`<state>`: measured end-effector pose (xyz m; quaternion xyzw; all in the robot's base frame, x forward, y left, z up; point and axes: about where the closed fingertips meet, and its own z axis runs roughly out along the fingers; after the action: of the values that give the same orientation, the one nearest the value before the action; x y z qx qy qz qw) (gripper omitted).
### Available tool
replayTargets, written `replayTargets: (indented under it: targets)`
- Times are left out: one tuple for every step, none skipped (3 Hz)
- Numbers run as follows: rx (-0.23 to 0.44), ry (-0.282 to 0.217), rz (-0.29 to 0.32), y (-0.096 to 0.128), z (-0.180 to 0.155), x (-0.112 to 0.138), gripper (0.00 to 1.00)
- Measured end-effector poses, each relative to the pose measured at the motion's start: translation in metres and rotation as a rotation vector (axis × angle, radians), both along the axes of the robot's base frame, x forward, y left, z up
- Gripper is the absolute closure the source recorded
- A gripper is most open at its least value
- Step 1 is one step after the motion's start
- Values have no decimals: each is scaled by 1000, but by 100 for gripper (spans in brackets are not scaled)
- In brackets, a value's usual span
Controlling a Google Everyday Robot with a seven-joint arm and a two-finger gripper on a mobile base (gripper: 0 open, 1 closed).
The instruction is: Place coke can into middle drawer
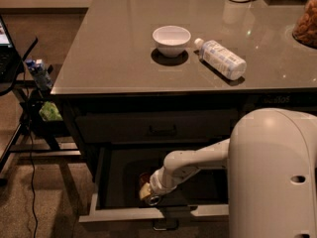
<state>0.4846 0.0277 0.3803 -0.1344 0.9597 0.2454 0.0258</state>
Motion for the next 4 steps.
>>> replayTargets:
  targets:
    - [0,0,0,0,0,0,58]
    - [0,0,0,0,0,0,34]
    - [0,0,0,0,0,0,11]
    - [0,0,0,0,0,0,0]
